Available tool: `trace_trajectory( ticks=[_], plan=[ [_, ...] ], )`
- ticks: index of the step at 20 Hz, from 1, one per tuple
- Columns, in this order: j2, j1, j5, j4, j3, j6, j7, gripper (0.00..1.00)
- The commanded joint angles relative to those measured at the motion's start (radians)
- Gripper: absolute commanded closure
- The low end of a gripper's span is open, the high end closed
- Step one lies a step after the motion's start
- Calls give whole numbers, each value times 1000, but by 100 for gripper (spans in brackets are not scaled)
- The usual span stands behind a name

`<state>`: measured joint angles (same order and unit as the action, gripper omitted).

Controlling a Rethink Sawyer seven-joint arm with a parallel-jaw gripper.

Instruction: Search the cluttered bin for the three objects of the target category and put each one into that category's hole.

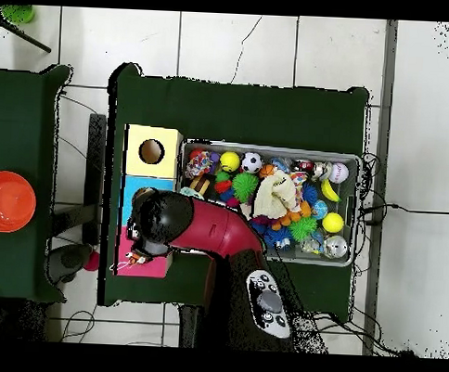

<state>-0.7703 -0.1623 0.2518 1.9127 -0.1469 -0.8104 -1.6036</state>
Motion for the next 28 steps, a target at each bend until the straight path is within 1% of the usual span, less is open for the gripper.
trace_trajectory(
  ticks=[1, 5, 6, 10, 12, 15, 18, 19, 23, 26, 28],
  plan=[
    [-1, -34, 4, 83, -81, -37, -36, 100],
    [-13, -41, 15, 109, -88, -27, -46, 100],
    [-17, -40, 10, 108, -85, -39, -49, 100],
    [-31, -39, 36, 116, -93, -67, -77, 100],
    [-23, -39, 34, 120, -93, -50, -79, 100],
    [-3, -27, 3, 100, -72, -44, -95, 100],
    [-25, -20, 11, 96, -70, -88, -114, 100],
    [-36, -21, 23, 106, -73, -99, -119, 100],
    [-51, -22, 50, 106, -78, -121, -137, 100],
    [-56, -19, 48, 102, -70, -130, -145, 100],
    [-56, -14, 36, 98, -61, -118, -146, 100]
  ],
)
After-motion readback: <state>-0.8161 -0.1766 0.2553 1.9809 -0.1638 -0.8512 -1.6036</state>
